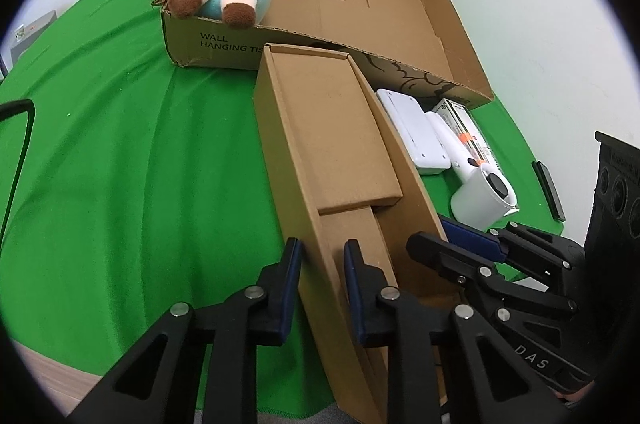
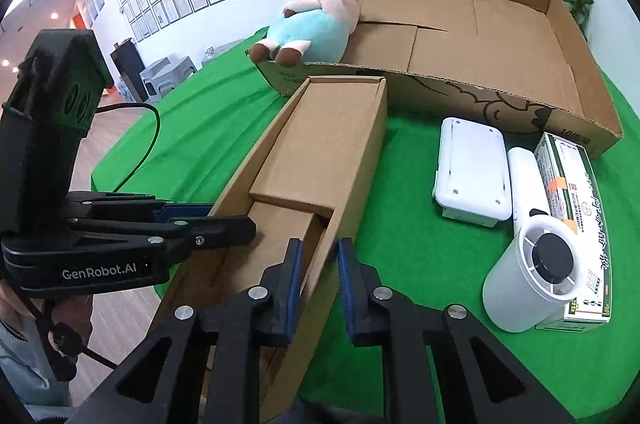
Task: Organize objects
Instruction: 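Lift the long brown box off the table with both tools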
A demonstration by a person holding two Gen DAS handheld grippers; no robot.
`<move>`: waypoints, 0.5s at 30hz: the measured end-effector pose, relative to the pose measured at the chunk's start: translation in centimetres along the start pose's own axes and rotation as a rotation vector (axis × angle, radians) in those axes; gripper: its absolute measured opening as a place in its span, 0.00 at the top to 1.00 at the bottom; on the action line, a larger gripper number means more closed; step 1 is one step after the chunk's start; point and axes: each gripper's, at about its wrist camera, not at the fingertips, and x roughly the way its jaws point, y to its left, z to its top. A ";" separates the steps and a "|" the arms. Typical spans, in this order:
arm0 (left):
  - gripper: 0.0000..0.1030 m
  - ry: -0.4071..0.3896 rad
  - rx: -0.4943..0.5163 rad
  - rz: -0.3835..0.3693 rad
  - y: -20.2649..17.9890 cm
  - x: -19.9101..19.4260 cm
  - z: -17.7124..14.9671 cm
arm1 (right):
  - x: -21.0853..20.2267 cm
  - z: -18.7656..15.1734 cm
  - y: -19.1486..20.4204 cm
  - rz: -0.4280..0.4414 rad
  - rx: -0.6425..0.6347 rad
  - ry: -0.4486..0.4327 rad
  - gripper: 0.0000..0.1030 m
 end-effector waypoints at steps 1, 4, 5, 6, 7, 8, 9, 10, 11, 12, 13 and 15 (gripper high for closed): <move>0.80 -0.002 0.006 0.006 -0.1 0.0 0.0 | 0.0 0.0 -0.1 0.004 0.006 0.000 0.84; 0.80 -0.010 0.027 0.021 -0.6 -0.2 -0.1 | -0.1 -0.1 -0.1 0.002 0.010 -0.001 0.85; 0.81 -0.010 0.028 0.025 -0.6 -0.2 -0.1 | -0.1 -0.1 -0.2 0.002 0.013 -0.001 0.85; 0.81 -0.007 0.032 0.031 -0.6 -0.2 -0.1 | -0.1 -0.1 -0.2 0.007 0.019 -0.002 0.86; 0.81 -0.005 0.033 0.032 -0.6 -0.2 0.0 | -0.2 0.0 -0.4 0.013 0.028 -0.003 0.86; 0.81 -0.004 0.032 0.033 -0.6 -0.3 0.0 | -0.2 0.0 -0.4 0.019 0.036 -0.006 0.86; 0.81 -0.003 0.035 0.037 -0.6 -0.2 0.1 | -0.2 0.0 -0.5 0.021 0.039 -0.006 0.86; 0.81 -0.001 0.037 0.040 -0.7 -0.2 0.1 | -0.2 0.0 -0.5 0.022 0.042 -0.005 0.86; 0.81 -0.001 0.036 0.042 -0.7 -0.1 0.1 | -0.2 -0.1 -0.6 0.022 0.048 -0.005 0.86; 0.81 -0.003 0.036 0.043 -0.8 -0.1 0.2 | -0.1 -0.1 -0.7 0.021 0.054 -0.004 0.86; 0.81 -0.006 0.034 0.042 -0.8 0.0 0.3 | -0.1 -0.1 -0.8 0.020 0.058 -0.005 0.86; 0.81 -0.010 0.025 0.045 -0.9 0.2 0.4 | 0.0 -0.1 -0.9 0.010 0.065 -0.017 0.86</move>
